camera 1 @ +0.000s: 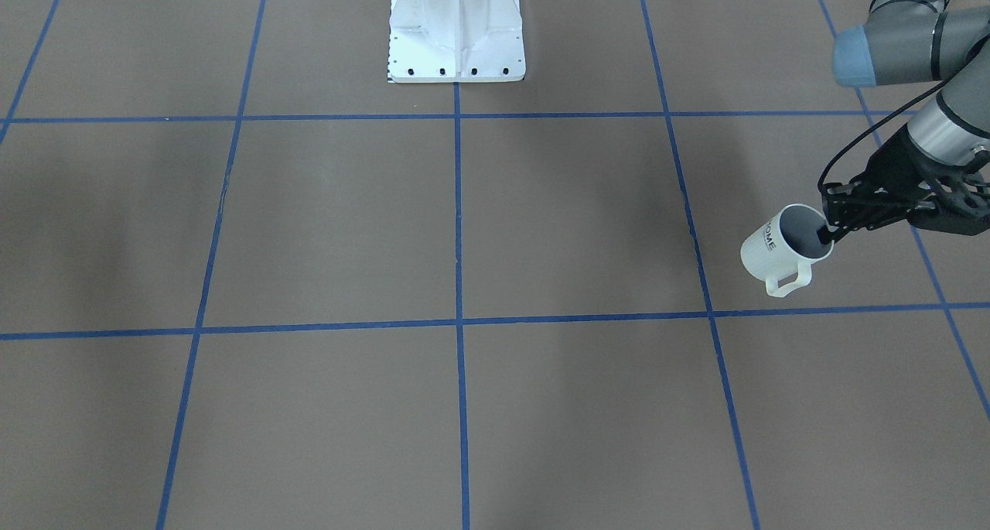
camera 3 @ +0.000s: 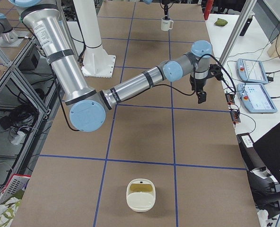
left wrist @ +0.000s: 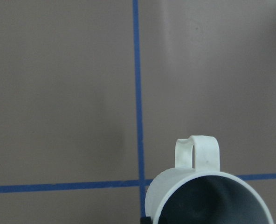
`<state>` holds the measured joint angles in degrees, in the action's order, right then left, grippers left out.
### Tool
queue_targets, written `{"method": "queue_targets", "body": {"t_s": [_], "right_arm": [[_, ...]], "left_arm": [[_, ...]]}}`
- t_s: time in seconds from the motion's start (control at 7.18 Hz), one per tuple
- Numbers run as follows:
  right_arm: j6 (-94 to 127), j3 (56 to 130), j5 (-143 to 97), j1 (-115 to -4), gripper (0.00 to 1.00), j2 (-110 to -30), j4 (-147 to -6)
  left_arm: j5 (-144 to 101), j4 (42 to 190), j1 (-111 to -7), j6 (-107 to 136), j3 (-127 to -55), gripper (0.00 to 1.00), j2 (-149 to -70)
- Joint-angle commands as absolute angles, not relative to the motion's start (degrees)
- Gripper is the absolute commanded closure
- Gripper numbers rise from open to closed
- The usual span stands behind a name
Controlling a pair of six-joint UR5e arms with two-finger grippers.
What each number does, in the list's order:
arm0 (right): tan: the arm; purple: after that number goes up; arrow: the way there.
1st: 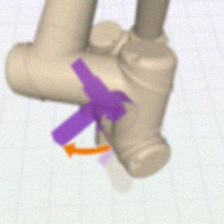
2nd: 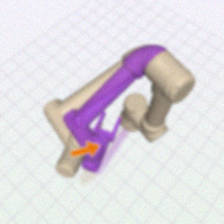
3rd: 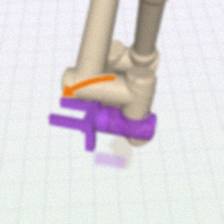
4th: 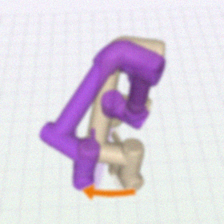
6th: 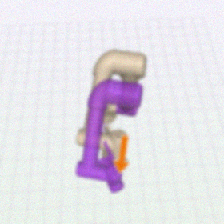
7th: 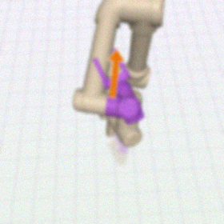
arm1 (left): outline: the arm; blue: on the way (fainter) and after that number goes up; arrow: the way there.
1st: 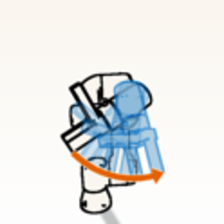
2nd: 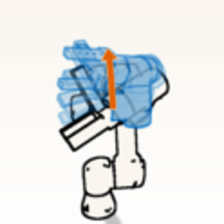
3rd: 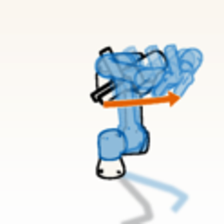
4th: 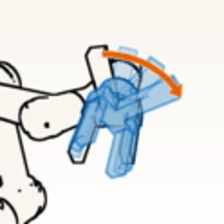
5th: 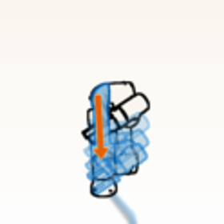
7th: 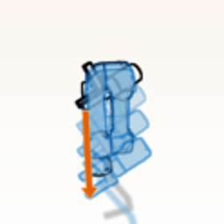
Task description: Left arm hands cup to right arm to dump lemon
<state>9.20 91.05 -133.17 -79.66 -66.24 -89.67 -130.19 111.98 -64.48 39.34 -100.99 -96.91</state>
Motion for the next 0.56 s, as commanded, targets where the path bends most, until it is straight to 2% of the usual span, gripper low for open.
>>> {"method": "queue_targets", "body": {"t_s": [0.0,0.42], "right_arm": [[0.6,85.4,-135.8,-84.6,0.00,-69.3,-89.8],[0.4,85.3,-135.4,-86.2,0.00,-73.2,-89.3]], "left_arm": [[-127.9,112.8,-64.5,36.9,-101.9,1.00,-92.3],[-124.1,116.5,-63.8,37.0,-99.3,1.00,-89.9]]}}
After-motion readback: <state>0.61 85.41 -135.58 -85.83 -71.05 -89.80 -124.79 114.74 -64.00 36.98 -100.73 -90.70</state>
